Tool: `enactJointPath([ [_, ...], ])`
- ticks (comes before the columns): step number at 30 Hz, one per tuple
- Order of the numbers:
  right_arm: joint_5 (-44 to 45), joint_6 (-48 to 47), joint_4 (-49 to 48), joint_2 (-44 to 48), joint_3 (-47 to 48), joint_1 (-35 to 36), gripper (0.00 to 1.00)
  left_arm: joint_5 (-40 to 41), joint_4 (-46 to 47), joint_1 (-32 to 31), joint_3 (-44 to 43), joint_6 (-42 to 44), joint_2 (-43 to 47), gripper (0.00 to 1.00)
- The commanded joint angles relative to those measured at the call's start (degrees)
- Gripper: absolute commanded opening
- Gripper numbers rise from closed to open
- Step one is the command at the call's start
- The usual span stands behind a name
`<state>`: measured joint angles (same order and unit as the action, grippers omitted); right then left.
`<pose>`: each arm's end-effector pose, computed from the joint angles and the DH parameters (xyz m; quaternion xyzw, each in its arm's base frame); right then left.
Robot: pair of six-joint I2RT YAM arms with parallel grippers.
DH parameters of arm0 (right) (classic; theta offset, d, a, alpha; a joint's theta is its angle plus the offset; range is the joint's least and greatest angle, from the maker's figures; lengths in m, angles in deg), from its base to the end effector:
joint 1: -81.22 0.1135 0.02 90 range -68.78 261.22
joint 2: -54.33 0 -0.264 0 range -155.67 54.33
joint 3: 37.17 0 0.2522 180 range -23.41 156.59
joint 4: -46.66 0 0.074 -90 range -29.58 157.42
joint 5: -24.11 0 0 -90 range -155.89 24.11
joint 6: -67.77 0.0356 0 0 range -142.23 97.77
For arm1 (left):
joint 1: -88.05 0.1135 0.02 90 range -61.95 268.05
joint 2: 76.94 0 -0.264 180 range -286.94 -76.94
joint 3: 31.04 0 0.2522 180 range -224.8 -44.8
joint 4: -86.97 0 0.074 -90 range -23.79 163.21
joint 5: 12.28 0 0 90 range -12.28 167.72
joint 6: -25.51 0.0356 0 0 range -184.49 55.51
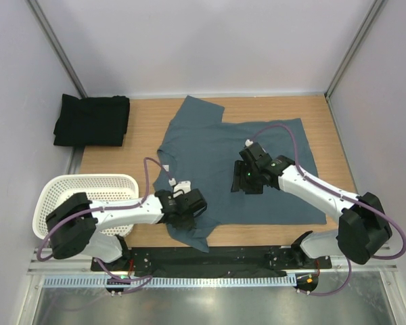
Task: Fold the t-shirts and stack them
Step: Flatten the tshirt out
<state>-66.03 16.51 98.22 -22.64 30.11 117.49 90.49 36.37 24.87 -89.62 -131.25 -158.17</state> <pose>0.2110 0.1549 0.2322 0.0206 0.9685 0.1521 0.1962 0.1170 -0.2141 0.1732 -0.0469 0.9822 -0.0846 0.1609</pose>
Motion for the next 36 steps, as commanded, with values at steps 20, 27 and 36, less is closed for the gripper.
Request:
enactJointPath([
  [20, 1.7, 1.2, -7.0, -7.1, -3.9, 0.0, 0.6, 0.1, 8.2, -5.1, -0.2, -4.4, -6.1, 0.19],
  [27, 4.7, 1.3, -6.3, -7.8, -5.2, 0.0, 0.6, -3.1, 0.5, -6.4, 1.7, -5.0, -9.3, 0.17],
  [36, 6.6, 1.6, -7.4, -10.9, -5.8, 0.0, 0.6, -3.8, -11.3, -8.9, 8.9, -11.7, 1.4, 0.17],
])
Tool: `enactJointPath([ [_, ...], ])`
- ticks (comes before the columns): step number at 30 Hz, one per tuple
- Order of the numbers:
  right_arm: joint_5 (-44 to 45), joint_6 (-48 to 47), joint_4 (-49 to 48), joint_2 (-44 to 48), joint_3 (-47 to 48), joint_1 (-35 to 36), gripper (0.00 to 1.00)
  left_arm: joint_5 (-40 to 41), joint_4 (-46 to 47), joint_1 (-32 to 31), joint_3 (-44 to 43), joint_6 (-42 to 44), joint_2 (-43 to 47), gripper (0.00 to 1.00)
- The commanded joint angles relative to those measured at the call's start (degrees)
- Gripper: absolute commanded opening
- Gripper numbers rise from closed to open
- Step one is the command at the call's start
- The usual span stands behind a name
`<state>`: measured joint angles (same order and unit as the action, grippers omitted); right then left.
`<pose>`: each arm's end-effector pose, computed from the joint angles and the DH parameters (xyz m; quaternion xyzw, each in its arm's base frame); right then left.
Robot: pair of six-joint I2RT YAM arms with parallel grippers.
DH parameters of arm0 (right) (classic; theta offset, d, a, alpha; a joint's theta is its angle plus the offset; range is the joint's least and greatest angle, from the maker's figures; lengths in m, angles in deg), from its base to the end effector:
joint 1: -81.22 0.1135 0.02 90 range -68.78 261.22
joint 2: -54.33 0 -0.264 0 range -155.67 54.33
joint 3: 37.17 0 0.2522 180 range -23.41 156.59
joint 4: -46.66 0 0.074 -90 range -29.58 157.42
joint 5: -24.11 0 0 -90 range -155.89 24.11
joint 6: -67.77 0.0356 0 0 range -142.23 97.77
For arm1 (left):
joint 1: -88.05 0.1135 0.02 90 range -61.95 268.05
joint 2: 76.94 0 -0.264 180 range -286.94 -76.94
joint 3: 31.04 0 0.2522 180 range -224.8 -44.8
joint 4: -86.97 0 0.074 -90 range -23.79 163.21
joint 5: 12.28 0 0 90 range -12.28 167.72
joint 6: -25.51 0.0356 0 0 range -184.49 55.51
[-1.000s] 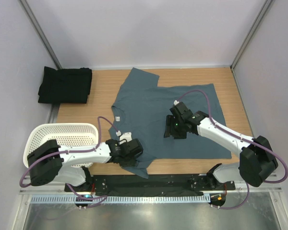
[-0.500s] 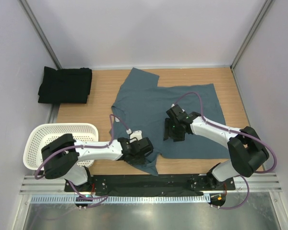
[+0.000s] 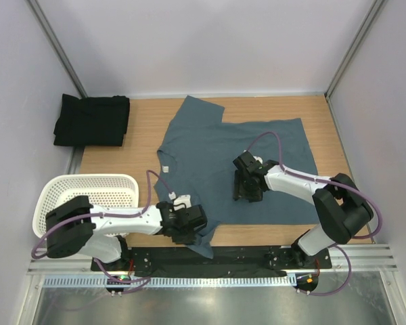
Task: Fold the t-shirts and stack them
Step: Flatten the tshirt out
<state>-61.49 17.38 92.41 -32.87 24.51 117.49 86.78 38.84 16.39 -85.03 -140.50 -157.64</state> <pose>0.2192 0.1574 0.1648 0.0350 0.9853 0.0701 0.1515 0.0781 -0.2177 0.1553 -0.0479 0.9871 -0.1045 0.1118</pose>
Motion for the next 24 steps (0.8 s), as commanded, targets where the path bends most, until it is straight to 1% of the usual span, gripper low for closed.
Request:
enactJointPath([
  [1, 2.4, 0.7, -1.5, -1.0, -0.3, 0.0, 0.6, 0.3, -14.6, -0.5, 4.9, -3.4, 1.8, 0.17],
  [5, 3.4, 0.7, -1.7, -1.7, -0.9, 0.0, 0.6, 0.9, -16.2, -0.3, 6.0, -5.9, 3.4, 0.17],
  [8, 4.2, 0.7, -1.6, -1.8, -1.7, 0.0, 0.6, 1.0, -16.0, -0.1, 6.1, -6.8, 1.9, 0.17],
  [12, 5.4, 0.6, -0.8, -1.1, -3.0, 0.1, 0.6, 1.8, -18.1, 0.4, 5.2, -7.0, -0.2, 0.17],
  [15, 5.9, 0.6, -0.4, -0.5, -4.1, 0.0, 0.6, 2.5, -20.4, 1.3, 5.2, -7.6, -0.1, 0.17],
  [18, 6.1, 0.7, -0.2, 0.4, -5.1, 0.0, 0.6, 2.7, -22.0, 2.9, 6.6, -8.5, 1.5, 0.17],
  [24, 6.5, 1.1, 0.2, 1.6, -6.3, 0.0, 0.6, 2.4, -20.3, 7.3, 10.4, -9.5, 6.5, 0.16],
])
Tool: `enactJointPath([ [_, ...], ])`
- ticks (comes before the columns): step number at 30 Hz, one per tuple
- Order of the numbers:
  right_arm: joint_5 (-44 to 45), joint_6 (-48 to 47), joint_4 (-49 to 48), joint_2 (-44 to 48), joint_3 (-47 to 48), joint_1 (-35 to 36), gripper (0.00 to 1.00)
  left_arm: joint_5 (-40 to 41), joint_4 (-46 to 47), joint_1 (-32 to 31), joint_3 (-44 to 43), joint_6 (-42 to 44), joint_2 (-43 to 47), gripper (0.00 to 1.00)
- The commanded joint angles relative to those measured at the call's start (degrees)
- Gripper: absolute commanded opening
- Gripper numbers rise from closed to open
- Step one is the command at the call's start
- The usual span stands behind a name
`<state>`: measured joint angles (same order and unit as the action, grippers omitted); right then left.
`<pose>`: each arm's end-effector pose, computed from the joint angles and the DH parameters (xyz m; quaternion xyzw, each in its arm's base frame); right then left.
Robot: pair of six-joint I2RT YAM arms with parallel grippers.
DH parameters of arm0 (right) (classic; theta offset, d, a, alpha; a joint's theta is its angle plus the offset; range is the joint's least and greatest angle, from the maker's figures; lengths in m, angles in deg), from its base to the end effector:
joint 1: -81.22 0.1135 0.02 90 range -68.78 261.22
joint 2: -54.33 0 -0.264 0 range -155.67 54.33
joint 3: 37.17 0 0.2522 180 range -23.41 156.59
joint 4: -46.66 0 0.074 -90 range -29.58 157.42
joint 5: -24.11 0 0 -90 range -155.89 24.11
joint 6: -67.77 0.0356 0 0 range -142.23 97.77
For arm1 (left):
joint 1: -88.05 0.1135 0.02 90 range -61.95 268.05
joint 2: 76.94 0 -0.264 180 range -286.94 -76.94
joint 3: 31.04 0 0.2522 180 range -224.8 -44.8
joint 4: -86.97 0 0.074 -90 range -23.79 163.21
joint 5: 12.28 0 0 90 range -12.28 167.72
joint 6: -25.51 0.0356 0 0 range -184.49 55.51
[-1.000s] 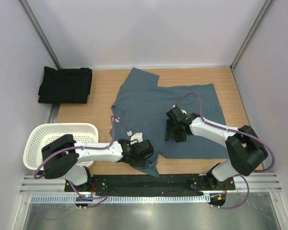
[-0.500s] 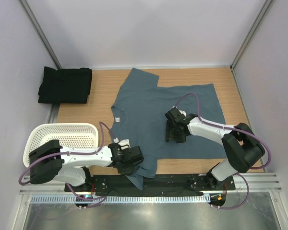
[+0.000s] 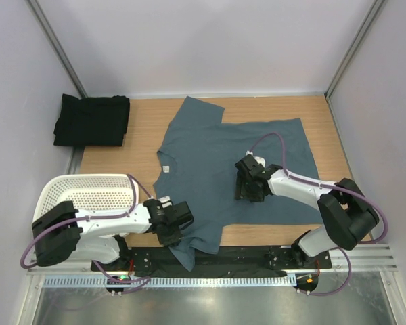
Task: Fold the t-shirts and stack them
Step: Flatten the tshirt out
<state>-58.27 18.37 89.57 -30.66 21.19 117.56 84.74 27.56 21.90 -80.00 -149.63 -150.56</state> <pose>0.2127 0.1506 0.1611 0.0483 0.9808 0.0590 0.1794 0.0792 -0.1684 0.1528 -0.1676 0.9826 -0.0349 0.0720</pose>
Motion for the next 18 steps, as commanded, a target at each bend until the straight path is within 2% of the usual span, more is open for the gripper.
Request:
enactJointPath([
  [1, 3.4, 0.1, 3.1, -0.5, -3.1, 0.0, 0.6, 4.6, -8.6, 2.5, 5.7, -0.5, -0.2, 0.16],
  [7, 4.5, 0.2, 4.9, 0.6, -3.3, 0.0, 0.6, 4.5, -10.2, 3.1, 4.4, -0.1, 0.1, 0.17],
  [10, 3.2, -0.2, 5.9, 2.6, -2.3, 0.0, 0.6, 5.1, -11.3, 3.0, 2.2, 3.7, 2.7, 0.17],
  [18, -0.9, -4.1, 11.9, 10.5, 8.4, 0.0, 0.63, 11.2, -12.8, 3.0, -14.5, 16.1, 11.5, 0.23],
])
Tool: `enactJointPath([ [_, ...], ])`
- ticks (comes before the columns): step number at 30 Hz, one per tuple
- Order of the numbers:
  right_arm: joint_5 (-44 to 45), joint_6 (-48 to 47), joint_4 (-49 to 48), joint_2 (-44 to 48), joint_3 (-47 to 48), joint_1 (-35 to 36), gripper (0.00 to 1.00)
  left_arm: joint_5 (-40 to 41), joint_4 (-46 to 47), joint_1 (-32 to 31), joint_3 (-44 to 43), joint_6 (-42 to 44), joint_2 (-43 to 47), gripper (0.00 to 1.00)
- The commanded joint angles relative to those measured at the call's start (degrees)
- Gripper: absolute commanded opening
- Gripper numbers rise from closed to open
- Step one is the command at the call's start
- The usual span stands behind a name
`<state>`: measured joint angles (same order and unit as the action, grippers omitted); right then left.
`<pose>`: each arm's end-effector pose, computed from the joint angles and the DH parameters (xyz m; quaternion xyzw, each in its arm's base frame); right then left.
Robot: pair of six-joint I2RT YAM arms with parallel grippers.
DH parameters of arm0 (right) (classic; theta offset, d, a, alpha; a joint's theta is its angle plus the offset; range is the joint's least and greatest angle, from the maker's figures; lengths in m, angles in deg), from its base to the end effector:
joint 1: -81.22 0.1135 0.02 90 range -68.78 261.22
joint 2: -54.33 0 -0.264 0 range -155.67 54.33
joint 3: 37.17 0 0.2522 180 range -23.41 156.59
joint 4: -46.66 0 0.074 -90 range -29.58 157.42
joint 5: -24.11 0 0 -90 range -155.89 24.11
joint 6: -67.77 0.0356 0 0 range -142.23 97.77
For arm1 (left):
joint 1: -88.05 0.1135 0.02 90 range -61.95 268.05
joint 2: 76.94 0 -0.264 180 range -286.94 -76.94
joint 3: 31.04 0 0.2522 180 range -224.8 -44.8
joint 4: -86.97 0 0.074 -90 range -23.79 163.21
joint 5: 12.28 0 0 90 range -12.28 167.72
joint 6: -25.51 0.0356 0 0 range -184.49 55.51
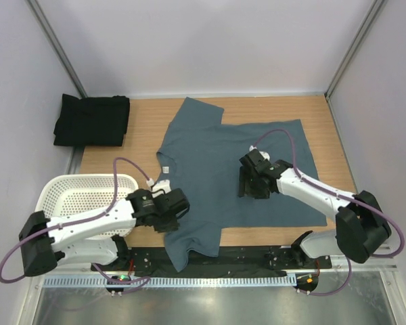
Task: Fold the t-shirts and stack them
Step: Flatten the tshirt out
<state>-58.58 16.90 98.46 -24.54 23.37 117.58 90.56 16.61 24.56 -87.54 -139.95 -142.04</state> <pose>0.2005 0.1420 0.1904 0.0348 0.9824 0.0557 0.1746 0.0870 -0.1567 0.2085 -0.1138 0.9826 -0.0505 0.1377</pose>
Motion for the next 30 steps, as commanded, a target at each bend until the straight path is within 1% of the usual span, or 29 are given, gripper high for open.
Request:
enactJointPath([
  [1, -0.8, -3.0, 3.9, 5.2, 8.0, -0.1, 0.63, 5.5, -1.3, 0.3, -7.9, 7.1, 3.4, 0.24],
  [3, -1.9, -4.1, 4.7, 5.6, 8.9, 0.0, 0.63, 5.4, 1.1, 0.2, -9.1, 8.7, 3.3, 0.25],
  [6, -3.4, -4.4, 5.1, 5.6, 9.4, -0.1, 0.64, 3.7, 5.9, -0.2, -7.3, 8.8, 0.9, 0.26],
  [9, -3.4, -4.1, 5.7, 5.6, 8.6, -0.1, 0.63, 3.0, 10.0, -3.0, -6.7, 8.4, -4.1, 0.24],
  [10, -2.4, -3.9, 5.9, 5.7, 8.4, 0.0, 0.63, 3.3, 10.5, -5.7, -7.1, 8.7, -5.9, 0.24],
  [13, -1.3, -3.7, 6.8, 6.0, 7.6, -0.1, 0.63, 4.5, 10.7, -10.2, -8.8, 10.6, -13.0, 0.25],
  [14, -1.3, -3.7, 6.7, 6.3, 7.2, -0.1, 0.64, 4.2, 10.7, -11.0, -10.2, 10.9, -14.7, 0.25],
  [15, -1.5, -3.7, 6.6, 6.5, 6.8, -0.1, 0.64, 3.9, 10.5, -11.6, -10.9, 11.0, -18.4, 0.25],
  [18, -1.7, -3.7, 6.6, 6.8, 6.1, -0.1, 0.63, 2.9, 10.3, -13.5, -12.7, 10.6, -23.5, 0.25],
  [19, -1.6, -3.6, 6.6, 7.0, 6.0, -0.1, 0.63, 1.8, 10.3, -14.4, -13.1, 10.2, -26.5, 0.25],
  [21, -1.4, -3.5, 6.7, 7.3, 5.5, -0.1, 0.63, 0.8, 10.5, -15.6, -14.2, 9.3, -28.6, 0.24],
  [26, -1.5, -3.5, 5.8, 8.6, 4.2, 0.0, 0.64, -1.8, 10.1, -21.8, -17.6, 6.8, -33.8, 0.23],
  [30, -1.6, -3.8, 5.0, 8.3, 3.2, 0.0, 0.64, -3.2, 9.4, -27.0, -18.3, 1.7, -35.2, 0.22],
])
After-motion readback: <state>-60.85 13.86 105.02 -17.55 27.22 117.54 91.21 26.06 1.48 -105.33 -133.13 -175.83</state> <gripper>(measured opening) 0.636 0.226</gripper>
